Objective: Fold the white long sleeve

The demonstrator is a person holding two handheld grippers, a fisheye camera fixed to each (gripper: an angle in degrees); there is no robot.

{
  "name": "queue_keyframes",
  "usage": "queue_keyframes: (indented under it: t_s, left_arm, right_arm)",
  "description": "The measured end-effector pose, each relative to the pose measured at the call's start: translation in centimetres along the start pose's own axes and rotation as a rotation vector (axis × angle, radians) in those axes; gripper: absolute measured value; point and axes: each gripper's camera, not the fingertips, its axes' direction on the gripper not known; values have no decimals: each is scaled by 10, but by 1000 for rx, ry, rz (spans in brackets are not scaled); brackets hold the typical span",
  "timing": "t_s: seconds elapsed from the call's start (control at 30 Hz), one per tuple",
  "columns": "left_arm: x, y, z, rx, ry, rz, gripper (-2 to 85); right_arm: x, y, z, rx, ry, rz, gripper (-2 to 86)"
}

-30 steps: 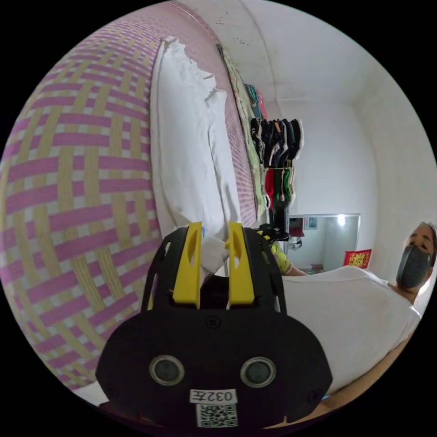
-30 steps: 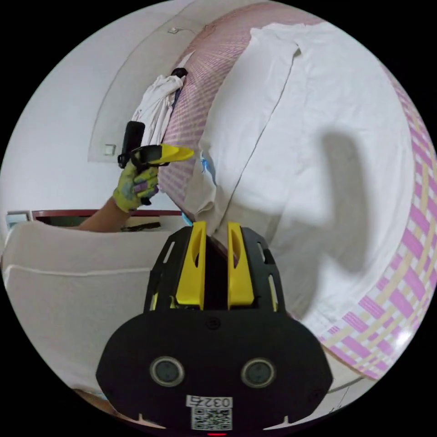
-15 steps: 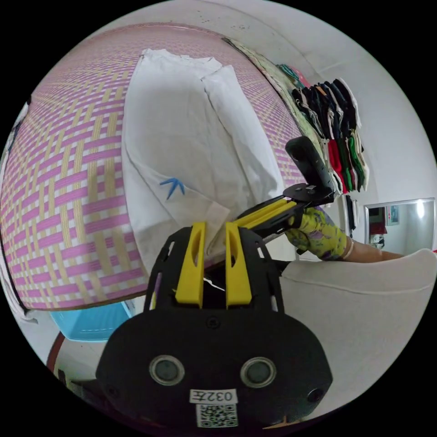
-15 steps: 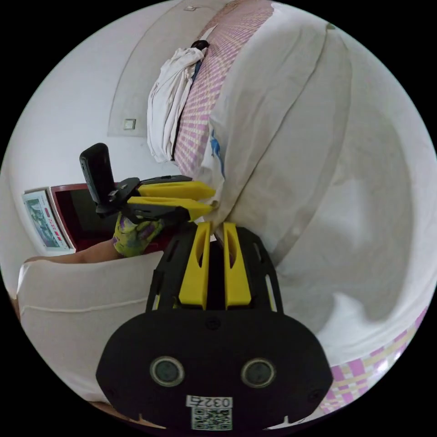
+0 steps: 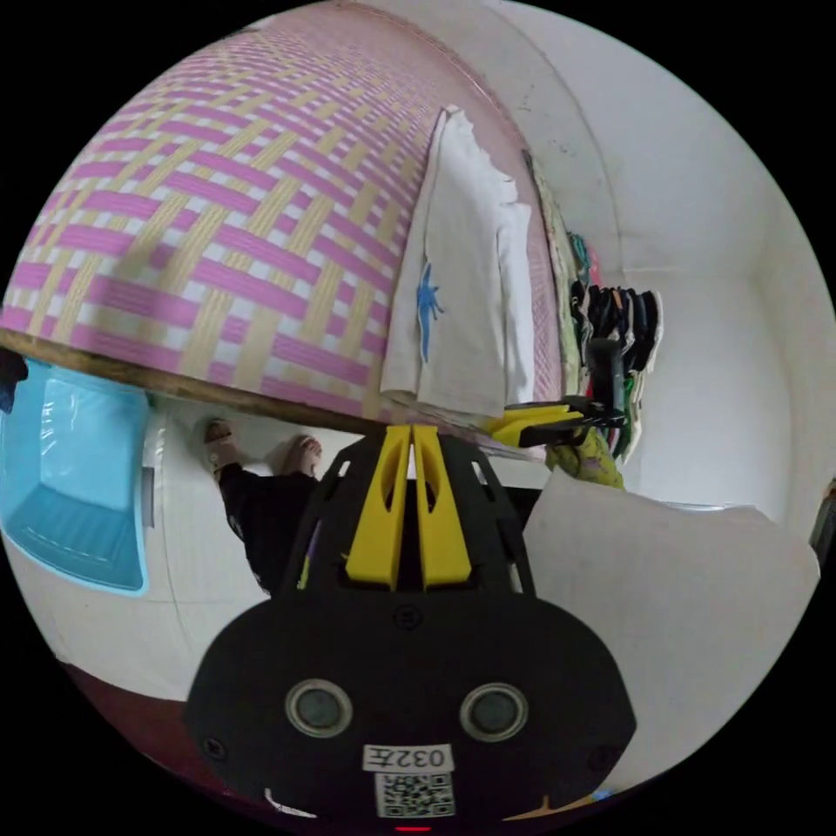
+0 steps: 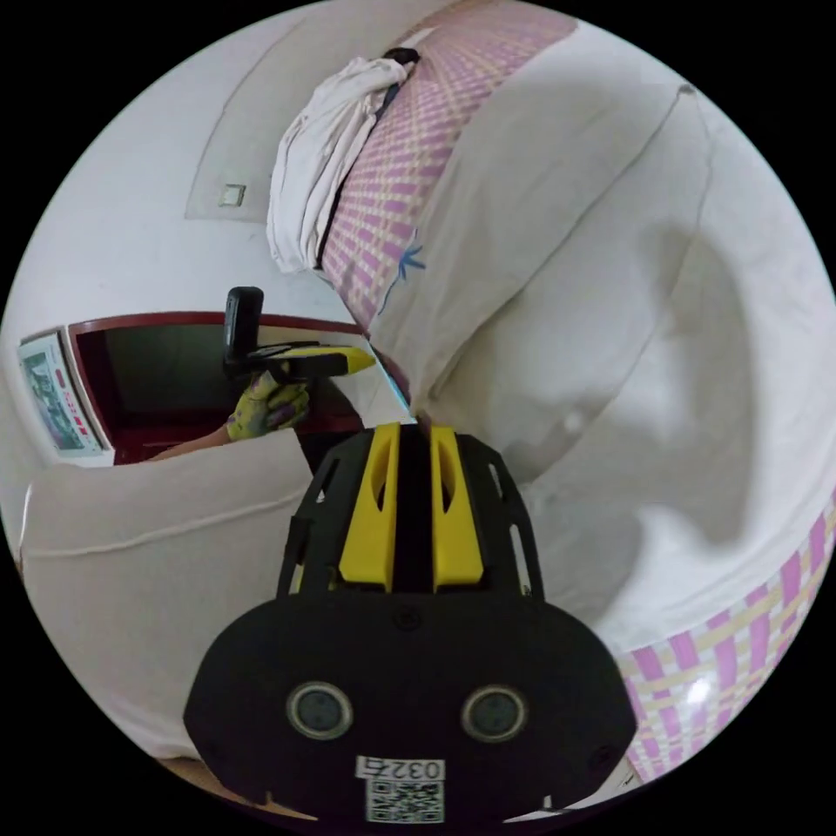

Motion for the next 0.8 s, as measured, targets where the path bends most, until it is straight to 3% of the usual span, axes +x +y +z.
queue_keyframes:
  t_s: [0.13, 0.27, 0.6, 0.8]
  left_arm:
    - [-4, -8, -30, 73, 1, 41, 9]
    - [0, -46, -21, -20, 69, 85, 33]
    - [7, -75, -3, -174, 30, 117, 24]
    - [7, -83, -6, -199, 52, 124, -8]
  right_arm:
    - [6, 15, 2, 62, -9, 68, 55]
    - [20, 19, -12, 183, -103, 149, 69]
    - [27, 20, -9, 212, -186, 217, 78]
    - [39, 14, 7, 174, -195, 236, 19]
